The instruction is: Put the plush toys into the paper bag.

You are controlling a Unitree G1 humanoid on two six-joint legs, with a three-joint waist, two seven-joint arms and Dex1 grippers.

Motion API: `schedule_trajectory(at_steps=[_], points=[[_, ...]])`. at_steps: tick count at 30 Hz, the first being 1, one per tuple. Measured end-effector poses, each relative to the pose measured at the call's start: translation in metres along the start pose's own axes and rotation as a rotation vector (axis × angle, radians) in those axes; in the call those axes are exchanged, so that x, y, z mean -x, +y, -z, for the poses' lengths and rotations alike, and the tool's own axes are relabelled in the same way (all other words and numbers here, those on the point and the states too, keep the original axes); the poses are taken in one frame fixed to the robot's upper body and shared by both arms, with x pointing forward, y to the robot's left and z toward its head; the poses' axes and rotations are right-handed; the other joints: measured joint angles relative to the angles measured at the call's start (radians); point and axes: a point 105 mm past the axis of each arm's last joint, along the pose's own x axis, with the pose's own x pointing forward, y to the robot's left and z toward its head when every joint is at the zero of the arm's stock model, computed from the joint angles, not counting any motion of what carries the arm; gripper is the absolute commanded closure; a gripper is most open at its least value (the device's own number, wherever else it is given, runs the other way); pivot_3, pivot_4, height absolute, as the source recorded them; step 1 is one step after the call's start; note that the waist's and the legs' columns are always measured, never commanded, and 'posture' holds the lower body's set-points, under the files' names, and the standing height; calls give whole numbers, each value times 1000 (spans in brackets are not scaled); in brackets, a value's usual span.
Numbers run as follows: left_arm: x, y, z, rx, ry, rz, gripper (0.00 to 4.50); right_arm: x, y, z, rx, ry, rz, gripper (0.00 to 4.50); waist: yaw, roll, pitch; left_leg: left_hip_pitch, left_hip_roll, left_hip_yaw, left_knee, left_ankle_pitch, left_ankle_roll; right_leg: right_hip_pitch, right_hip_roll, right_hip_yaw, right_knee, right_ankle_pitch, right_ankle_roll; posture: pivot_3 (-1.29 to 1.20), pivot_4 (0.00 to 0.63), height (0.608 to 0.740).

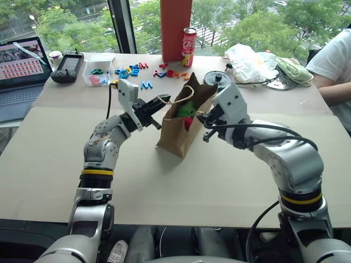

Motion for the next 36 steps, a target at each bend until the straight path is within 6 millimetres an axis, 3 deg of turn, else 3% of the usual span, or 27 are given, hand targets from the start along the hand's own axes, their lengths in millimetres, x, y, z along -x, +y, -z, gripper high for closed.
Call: schedule_trajectory(at_steps=[4, 6, 10, 16, 18, 19, 23, 31, 36], points=[[0, -1, 0, -6, 6, 7, 4500, -4, 5, 0, -4, 2, -13, 4473, 1, 0, 0, 0, 0, 0, 0, 0, 0, 0, 0, 0, 0, 0, 0, 0, 150, 739], [0, -1, 0, -3, 6, 8, 4500, -7, 4, -3, -15, -9, -1, 3857, 1, 0, 0, 0, 0, 0, 0, 0, 0, 0, 0, 0, 0, 0, 0, 0, 150, 739], [1, -2, 0, 20, 6, 13, 3377, -7, -6, -10, -26, -28, 43, 2631, 0, 0, 0, 0, 0, 0, 0, 0, 0, 0, 0, 0, 0, 0, 0, 0, 150, 739], [4, -6, -12, 72, -15, 46, 1079, 0, -18, -18, -42, -69, 84, 486, 0, 0, 0, 0, 0, 0, 0, 0, 0, 0, 0, 0, 0, 0, 0, 0, 150, 739], [7, -6, -16, 80, -14, 54, 411, 5, -22, -23, -51, -96, 90, 3, -1, 0, 0, 0, 0, 0, 0, 0, 0, 0, 0, 0, 0, 0, 0, 0, 150, 739], [10, -7, -20, 81, -11, 61, 27, 9, -23, -28, -50, -122, 89, 0, -1, 0, 0, 0, 1, 0, 0, 0, 0, 0, 0, 0, 0, 0, 0, 0, 150, 739], [21, -10, -31, 83, -7, 86, 27, 25, -20, -48, -38, -223, 47, 0, -1, 0, 0, 0, 2, 0, -1, 0, 0, 0, 0, 0, 0, 0, 0, 0, 150, 739], [57, 2, -7, 137, 107, 38, 27, 63, -27, -56, -19, -288, -32, 0, 1, 0, 0, 1, 2, 0, -1, 0, 0, 1, 0, 0, -1, 0, 0, 0, 150, 739], [62, -4, 13, 141, 178, 65, 0, 68, -18, -46, -33, -260, -117, 1389, 1, 0, 0, 2, 2, 0, -1, 0, 0, 1, 0, 0, -1, 0, 0, 0, 150, 739]])
